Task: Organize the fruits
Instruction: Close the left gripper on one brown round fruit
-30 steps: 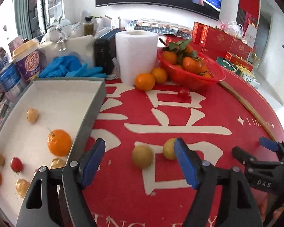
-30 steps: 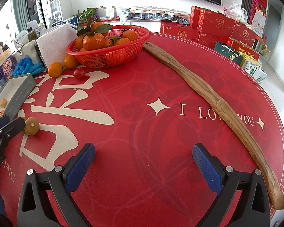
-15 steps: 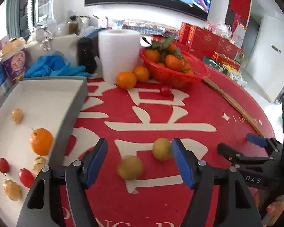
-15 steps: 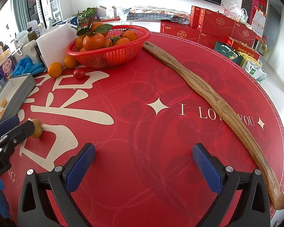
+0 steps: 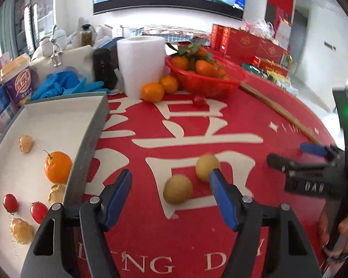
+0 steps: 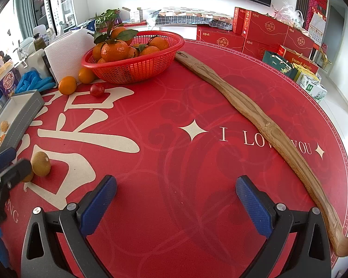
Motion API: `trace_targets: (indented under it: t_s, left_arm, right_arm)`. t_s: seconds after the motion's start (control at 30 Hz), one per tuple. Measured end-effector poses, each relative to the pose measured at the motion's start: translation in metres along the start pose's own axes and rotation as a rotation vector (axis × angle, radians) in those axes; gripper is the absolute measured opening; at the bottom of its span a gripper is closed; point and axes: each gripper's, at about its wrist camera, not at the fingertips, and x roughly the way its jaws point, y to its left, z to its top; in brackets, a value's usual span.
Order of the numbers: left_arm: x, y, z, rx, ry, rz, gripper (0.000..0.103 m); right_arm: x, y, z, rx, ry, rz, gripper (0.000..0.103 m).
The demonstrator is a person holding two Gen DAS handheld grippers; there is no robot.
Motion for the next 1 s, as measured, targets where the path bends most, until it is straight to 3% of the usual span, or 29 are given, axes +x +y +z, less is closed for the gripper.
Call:
trace_targets:
  t_s: [0.1, 0.23, 0.3, 0.37, 0.43, 0.83, 0.93, 1.0]
  left_arm:
    - [0.005, -0.001, 0.000, 0.003, 0.024, 0.006, 0.073]
    - [0.018, -0.007, 0.005, 0.017, 0.067, 0.050, 0.063]
    - [0.020, -0.010, 0.007, 0.027, 0.067, 0.053, 0.056]
    - [0.020, -0.013, 0.008, 0.033, 0.064, 0.057, 0.038]
    - [0.019, -0.014, 0.007, 0.039, 0.066, 0.070, 0.028]
    - [0.000, -0.004, -0.014, -0.018, 0.063, 0.142, 0.029]
    - [0.000, -0.006, -0.015, -0.012, 0.054, 0.154, 0.029]
    - [0.001, -0.004, -0.015, -0.020, 0.055, 0.147, 0.030]
  right_arm:
    - [0.000, 0.000, 0.000, 0.000, 0.000, 0.000, 0.103]
    - [0.000, 0.000, 0.000, 0.000, 0.000, 0.000, 0.103]
    - [0.000, 0.000, 0.000, 0.000, 0.000, 0.000, 0.103]
    - [0.000, 0.000, 0.000, 0.000, 0.000, 0.000, 0.103]
    - [0.000, 0.000, 0.000, 0.000, 0.000, 0.000, 0.103]
    - [0.001, 0.004, 0.001, -0.004, 0.000, -0.002, 0.103]
    - [0.002, 0.015, 0.004, -0.041, 0.001, 0.032, 0.103]
    - [0.001, 0.026, 0.006, -0.067, -0.007, 0.106, 0.103]
